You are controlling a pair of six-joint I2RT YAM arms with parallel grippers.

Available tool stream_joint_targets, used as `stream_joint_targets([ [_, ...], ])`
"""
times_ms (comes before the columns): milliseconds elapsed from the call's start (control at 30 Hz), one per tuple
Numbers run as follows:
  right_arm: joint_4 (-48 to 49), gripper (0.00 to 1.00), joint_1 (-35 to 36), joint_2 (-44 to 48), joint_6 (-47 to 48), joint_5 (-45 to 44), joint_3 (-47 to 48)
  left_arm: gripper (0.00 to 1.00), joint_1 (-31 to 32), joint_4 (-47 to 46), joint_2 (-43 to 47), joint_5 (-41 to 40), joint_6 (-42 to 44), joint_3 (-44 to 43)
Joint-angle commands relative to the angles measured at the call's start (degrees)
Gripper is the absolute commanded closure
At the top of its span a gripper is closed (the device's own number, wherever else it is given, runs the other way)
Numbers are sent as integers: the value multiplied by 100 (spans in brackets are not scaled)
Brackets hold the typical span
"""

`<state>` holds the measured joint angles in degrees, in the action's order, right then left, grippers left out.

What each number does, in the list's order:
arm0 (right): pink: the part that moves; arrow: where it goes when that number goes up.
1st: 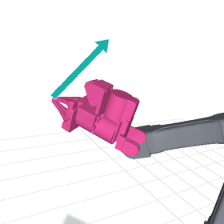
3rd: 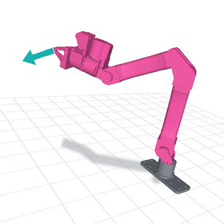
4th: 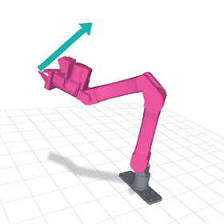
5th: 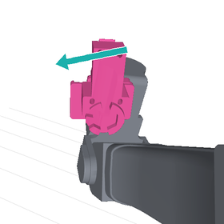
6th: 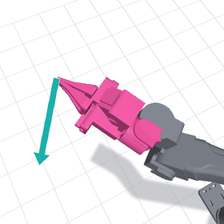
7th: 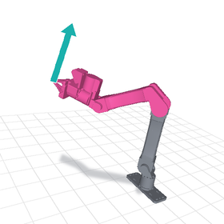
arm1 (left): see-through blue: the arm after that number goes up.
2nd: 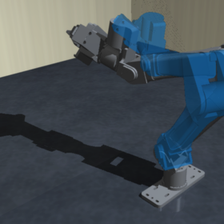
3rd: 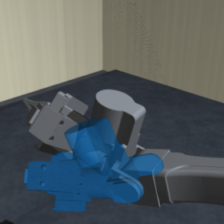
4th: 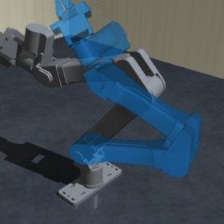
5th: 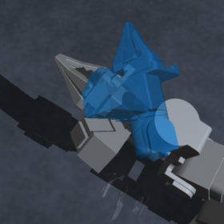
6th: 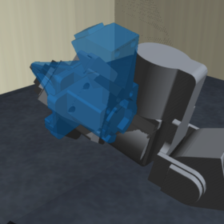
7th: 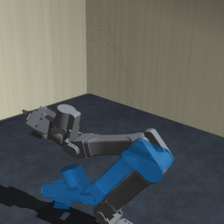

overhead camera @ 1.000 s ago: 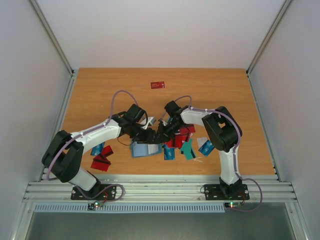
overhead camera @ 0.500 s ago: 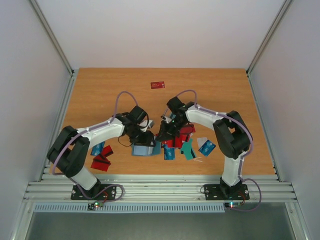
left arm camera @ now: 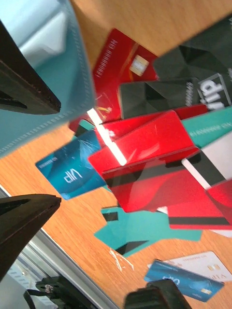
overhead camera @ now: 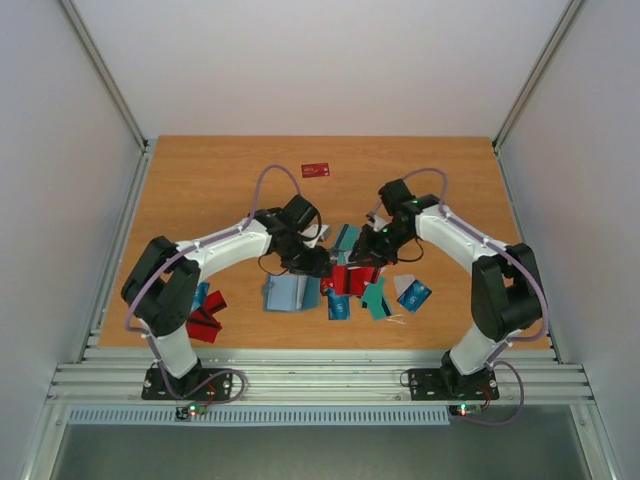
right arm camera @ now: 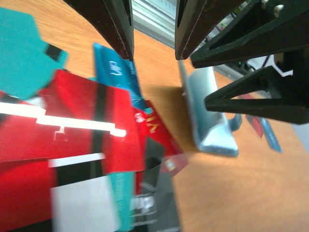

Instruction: Put the credit cards into the card holder

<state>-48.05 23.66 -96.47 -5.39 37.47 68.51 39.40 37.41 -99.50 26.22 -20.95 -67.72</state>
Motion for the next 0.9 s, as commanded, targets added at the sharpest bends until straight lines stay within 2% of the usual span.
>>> stream_joint_targets([
  [0,-64,74,-536,385,-231,-296,-425,53,108,61,-461,128,148,-624],
  [233,635,67,-1339,776,-752,15,-1373,52,134,291,-1517,416,372,-2034],
  [467,1326,62,-1898,727,-1113,341,-1918,53,141,684,-2643,675,604,-3491],
  [867,2187,55,-2256,294,-1498,645,-2260,53,150,754,-3852,1049,536,-4796],
])
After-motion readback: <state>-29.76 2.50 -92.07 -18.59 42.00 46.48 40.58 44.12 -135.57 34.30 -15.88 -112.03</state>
